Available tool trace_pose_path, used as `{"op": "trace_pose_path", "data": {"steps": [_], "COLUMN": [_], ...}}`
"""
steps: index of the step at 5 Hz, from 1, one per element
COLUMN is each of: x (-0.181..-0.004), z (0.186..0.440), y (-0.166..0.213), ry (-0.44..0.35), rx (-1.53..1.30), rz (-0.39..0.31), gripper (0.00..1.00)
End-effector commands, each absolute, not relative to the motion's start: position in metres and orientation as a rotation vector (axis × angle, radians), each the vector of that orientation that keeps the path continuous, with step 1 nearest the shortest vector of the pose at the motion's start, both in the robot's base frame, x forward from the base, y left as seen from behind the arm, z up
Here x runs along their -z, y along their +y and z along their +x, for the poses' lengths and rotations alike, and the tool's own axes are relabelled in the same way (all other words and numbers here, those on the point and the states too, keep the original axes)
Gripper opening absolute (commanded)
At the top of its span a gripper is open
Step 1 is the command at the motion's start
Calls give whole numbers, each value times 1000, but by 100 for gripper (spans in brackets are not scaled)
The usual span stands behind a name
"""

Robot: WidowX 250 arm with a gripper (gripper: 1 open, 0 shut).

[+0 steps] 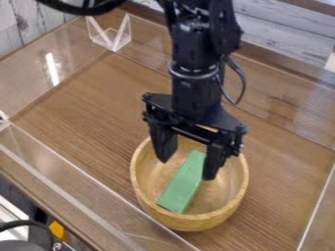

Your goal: Remove the green block from inside the brown bowl and put it on the table

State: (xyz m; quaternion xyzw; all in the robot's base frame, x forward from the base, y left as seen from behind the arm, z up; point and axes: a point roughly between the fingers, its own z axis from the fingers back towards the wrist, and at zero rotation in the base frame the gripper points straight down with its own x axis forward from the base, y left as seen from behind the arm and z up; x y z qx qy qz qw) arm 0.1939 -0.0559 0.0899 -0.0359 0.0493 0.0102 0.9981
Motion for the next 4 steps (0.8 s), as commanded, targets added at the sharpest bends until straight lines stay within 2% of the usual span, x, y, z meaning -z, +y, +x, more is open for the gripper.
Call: {"op": "trace_pose_path", "data": {"steps": [1, 4], "x": [-90, -73], "z": [200, 203], "y": [-59, -61], "ry": [45, 33], "rx": [-24, -38], "rz": [-82, -89], "gripper": [100, 100]}}
